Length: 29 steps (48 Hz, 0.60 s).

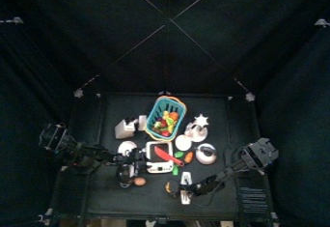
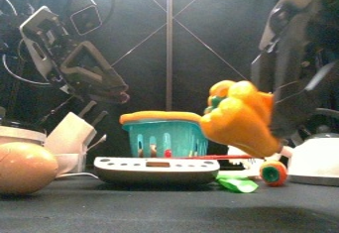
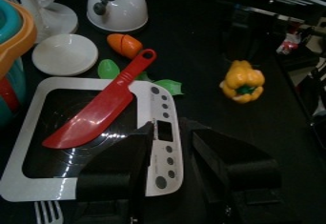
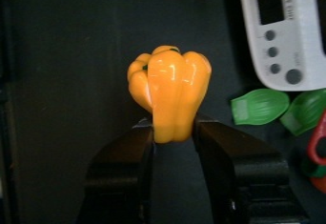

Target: Grab squash

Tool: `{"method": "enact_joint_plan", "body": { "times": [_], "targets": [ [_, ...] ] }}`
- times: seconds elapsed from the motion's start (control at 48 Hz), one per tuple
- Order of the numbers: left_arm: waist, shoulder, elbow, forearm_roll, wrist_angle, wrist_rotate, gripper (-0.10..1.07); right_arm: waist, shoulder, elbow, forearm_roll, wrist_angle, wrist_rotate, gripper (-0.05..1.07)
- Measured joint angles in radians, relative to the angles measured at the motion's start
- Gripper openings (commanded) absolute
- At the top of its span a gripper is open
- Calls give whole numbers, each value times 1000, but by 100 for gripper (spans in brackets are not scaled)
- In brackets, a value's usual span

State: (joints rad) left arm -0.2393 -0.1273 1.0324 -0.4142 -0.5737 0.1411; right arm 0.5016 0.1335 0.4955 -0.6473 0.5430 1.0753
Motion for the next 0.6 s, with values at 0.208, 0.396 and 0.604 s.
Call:
{"method": "enact_joint_plan", "body": {
  "times": [0.208,0.396,0.604],
  "targets": [
    [0,2,-2,-8,-2,0,72,-41,0,-5,17,-3,0,65],
    [-2,2,0,-8,0,2,72,-54,0,-15,18,-5,0,65],
    [0,2,-2,-6,2,2,72,-66,0,-17,20,-5,0,65]
  ]
}}
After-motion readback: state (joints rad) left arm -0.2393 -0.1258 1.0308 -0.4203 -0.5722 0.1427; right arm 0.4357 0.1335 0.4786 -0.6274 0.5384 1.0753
